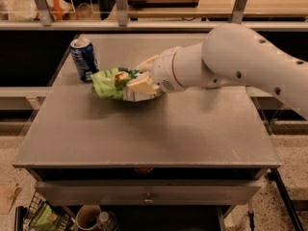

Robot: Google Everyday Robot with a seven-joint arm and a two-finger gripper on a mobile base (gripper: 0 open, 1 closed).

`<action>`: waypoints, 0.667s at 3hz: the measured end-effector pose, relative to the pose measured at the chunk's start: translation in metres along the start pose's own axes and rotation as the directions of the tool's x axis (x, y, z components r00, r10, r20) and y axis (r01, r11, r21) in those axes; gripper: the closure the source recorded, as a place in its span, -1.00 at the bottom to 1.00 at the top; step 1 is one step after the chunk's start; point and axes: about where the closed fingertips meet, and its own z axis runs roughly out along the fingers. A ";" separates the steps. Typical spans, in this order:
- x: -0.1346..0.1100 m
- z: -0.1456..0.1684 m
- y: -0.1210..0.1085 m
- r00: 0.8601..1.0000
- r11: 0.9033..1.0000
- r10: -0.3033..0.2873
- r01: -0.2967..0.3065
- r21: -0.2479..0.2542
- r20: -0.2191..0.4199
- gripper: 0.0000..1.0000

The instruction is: Pick green rice chip bag

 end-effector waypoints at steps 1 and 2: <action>-0.038 -0.025 -0.021 0.994 0.997 -0.002 -0.007 0.080 0.106 1.00; -0.060 -0.045 -0.045 0.984 0.995 0.014 -0.030 0.091 0.177 1.00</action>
Offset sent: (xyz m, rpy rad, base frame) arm 0.0257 -0.0327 0.1241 0.2456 -0.1065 -0.0073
